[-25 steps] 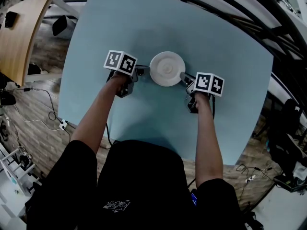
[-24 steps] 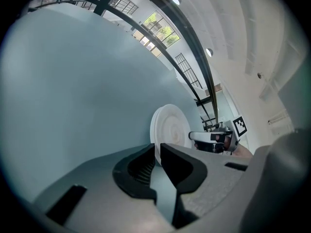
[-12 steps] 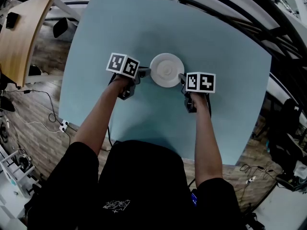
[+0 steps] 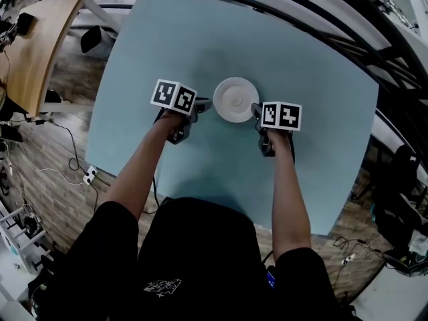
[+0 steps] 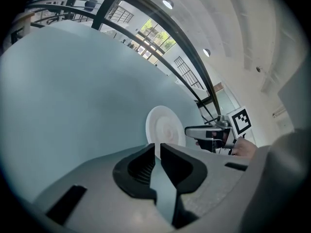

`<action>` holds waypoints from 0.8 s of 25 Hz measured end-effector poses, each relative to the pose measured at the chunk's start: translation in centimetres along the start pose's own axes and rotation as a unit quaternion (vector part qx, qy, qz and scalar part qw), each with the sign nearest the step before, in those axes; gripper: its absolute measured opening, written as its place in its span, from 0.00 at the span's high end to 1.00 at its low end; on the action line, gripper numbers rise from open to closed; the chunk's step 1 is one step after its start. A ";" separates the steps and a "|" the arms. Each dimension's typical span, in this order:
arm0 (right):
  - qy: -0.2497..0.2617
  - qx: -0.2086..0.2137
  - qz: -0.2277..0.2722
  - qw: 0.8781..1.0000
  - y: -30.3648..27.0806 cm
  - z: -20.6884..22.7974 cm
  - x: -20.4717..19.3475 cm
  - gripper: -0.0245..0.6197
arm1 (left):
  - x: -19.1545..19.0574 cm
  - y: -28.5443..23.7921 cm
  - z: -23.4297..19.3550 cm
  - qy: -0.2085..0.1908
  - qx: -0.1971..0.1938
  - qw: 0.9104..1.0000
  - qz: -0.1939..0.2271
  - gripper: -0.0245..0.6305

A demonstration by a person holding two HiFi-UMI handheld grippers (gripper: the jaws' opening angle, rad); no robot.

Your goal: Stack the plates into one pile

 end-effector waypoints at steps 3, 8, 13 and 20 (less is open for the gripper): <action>-0.004 0.000 0.012 1.000 0.6 -0.4 0.3 0.81 | -0.2 0.9 -0.1 -0.004 0.003 1.000 0.009 0.90; -0.010 0.014 0.050 0.999 2.7 -1.0 0.0 0.91 | -1.1 1.9 1.4 -0.020 -0.005 1.000 0.024 0.90; -0.010 0.040 0.091 0.995 4.7 -2.5 0.2 0.95 | -1.3 3.2 3.0 -0.040 -0.010 0.998 0.051 0.93; -0.006 0.064 0.158 0.985 9.4 -3.2 -0.3 0.95 | -2.5 4.6 6.3 -0.068 0.014 0.993 0.099 0.95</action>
Point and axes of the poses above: the fingertips, and each gripper's own axes: y backward along the fingers, z to its right, x out of its top, the point moved 5 cm from there along y, backward along the fingers, and after that the axes turned 11 degrees about z, right-handed, at the moved point
